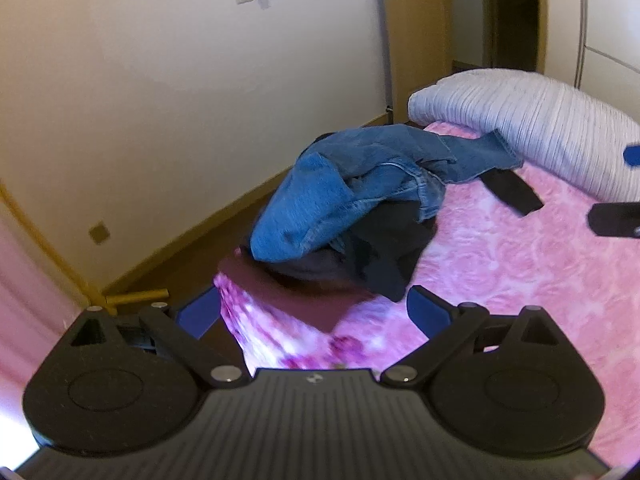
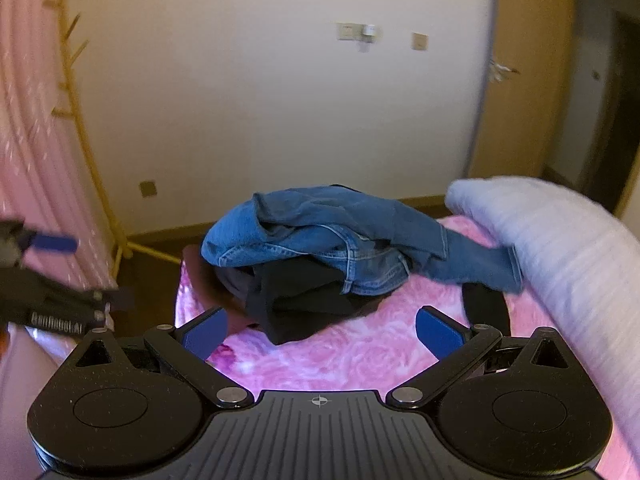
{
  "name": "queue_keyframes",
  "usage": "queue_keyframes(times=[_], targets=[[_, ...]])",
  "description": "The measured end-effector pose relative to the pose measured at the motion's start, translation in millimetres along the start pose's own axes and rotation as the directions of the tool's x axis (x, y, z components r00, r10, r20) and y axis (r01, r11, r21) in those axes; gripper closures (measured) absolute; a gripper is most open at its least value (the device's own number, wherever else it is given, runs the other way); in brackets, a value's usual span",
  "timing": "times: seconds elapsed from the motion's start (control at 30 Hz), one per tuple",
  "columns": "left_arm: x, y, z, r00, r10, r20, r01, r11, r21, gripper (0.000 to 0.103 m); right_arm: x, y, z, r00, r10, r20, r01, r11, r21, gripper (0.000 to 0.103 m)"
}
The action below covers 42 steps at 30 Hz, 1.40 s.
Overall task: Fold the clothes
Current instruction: 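Grasp the blue jeans with the left tool while the right tool grasps them too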
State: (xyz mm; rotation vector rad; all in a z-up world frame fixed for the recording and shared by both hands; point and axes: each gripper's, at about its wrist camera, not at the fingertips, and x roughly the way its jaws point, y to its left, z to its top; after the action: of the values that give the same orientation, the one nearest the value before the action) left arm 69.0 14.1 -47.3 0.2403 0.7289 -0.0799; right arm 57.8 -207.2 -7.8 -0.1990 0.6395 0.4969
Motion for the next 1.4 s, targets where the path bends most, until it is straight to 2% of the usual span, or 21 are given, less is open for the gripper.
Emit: queue_keyframes(times=[0.17, 0.33, 0.43, 0.47, 0.5, 0.57, 0.6, 0.63, 0.7, 0.77, 0.8, 0.9, 1.0, 1.03, 1.13, 1.2, 1.23, 1.27, 1.33, 1.4], targets=[[67, 24, 16, 0.998, -0.061, 0.014, 0.060, 0.992, 0.109, 0.005, 53, -1, 13, 0.999, 0.006, -0.039, -0.009, 0.996, -0.089, 0.000], [144, 34, 32, 0.993, -0.117, -0.029, 0.121, 0.968, 0.221, 0.005, 130, -2, 37, 0.995, 0.005, -0.104, -0.021, 0.987, -0.162, 0.000], [180, 29, 31, 0.989, -0.142, -0.031, 0.144, 0.925, 0.352, 0.009, 182, -3, 50, 0.990, 0.001, -0.144, -0.031, 0.978, -0.208, 0.000], [193, 28, 30, 0.987, -0.152, -0.046, 0.158, 0.907, 0.391, 0.016, 199, -3, 53, 0.988, -0.003, -0.157, -0.034, 0.973, -0.228, 0.001], [205, 27, 29, 0.985, -0.160, -0.066, 0.173, 0.886, 0.430, 0.027, 216, -3, 56, 0.985, -0.007, -0.170, -0.036, 0.968, -0.249, 0.004], [225, 26, 27, 0.982, -0.167, -0.083, 0.187, 0.851, 0.492, 0.036, 245, -2, 61, 0.979, -0.020, -0.202, -0.043, 0.953, -0.299, 0.009], [232, 26, 25, 0.981, -0.174, -0.080, 0.190, 0.837, 0.513, 0.037, 259, 0, 62, 0.976, -0.025, -0.215, -0.049, 0.942, -0.331, 0.009], [238, 27, 25, 0.979, -0.186, -0.080, 0.200, 0.827, 0.525, 0.039, 271, 0, 63, 0.974, -0.029, -0.223, -0.056, 0.929, -0.365, 0.009], [244, 32, 27, 0.970, -0.224, -0.094, 0.239, 0.816, 0.527, 0.052, 294, 4, 64, 0.972, -0.043, -0.230, -0.065, 0.894, -0.443, 0.009], [248, 38, 31, 0.958, -0.266, -0.111, 0.284, 0.808, 0.516, 0.080, 313, 6, 67, 0.972, -0.052, -0.231, -0.073, 0.862, -0.501, 0.009], [246, 43, 37, 0.951, -0.288, -0.115, 0.306, 0.818, 0.487, 0.086, 321, 7, 69, 0.973, -0.050, -0.226, -0.077, 0.851, -0.520, 0.009], [233, 64, 56, 0.933, -0.355, -0.066, 0.350, 0.842, 0.410, 0.092, 342, 11, 74, 0.978, -0.038, -0.207, -0.091, 0.811, -0.578, 0.009], [221, 77, 72, 0.918, -0.397, -0.016, 0.367, 0.832, 0.416, 0.094, 361, 15, 77, 0.982, -0.024, -0.186, -0.103, 0.760, -0.642, 0.009], [219, 78, 77, 0.914, -0.405, -0.007, 0.370, 0.826, 0.426, 0.094, 367, 15, 79, 0.982, -0.018, -0.189, -0.110, 0.758, -0.643, 0.009], [211, 80, 90, 0.903, -0.430, 0.019, 0.376, 0.810, 0.450, 0.094, 380, 7, 89, 0.977, 0.003, -0.211, -0.130, 0.796, -0.591, 0.010], [202, 80, 100, 0.894, -0.445, 0.049, 0.380, 0.812, 0.442, 0.095, 385, 2, 95, 0.976, 0.013, -0.218, -0.135, 0.822, -0.553, 0.050], [196, 78, 106, 0.888, -0.454, 0.072, 0.381, 0.814, 0.439, 0.095, 380, -1, 99, 0.978, 0.010, -0.209, -0.122, 0.839, -0.531, 0.057], [188, 74, 112, 0.879, -0.466, 0.102, 0.379, 0.813, 0.443, 0.095, 374, -5, 102, 0.981, 0.006, -0.195, -0.106, 0.856, -0.507, 0.075], [171, 63, 127, 0.851, -0.499, 0.164, 0.380, 0.801, 0.463, 0.096, 353, -16, 109, 0.988, -0.005, -0.154, -0.065, 0.891, -0.450, 0.087], [145, 49, 144, 0.806, -0.549, 0.220, 0.389, 0.772, 0.503, 0.096, 325, -35, 116, 0.993, -0.015, -0.113, -0.028, 0.930, -0.367, 0.094]])
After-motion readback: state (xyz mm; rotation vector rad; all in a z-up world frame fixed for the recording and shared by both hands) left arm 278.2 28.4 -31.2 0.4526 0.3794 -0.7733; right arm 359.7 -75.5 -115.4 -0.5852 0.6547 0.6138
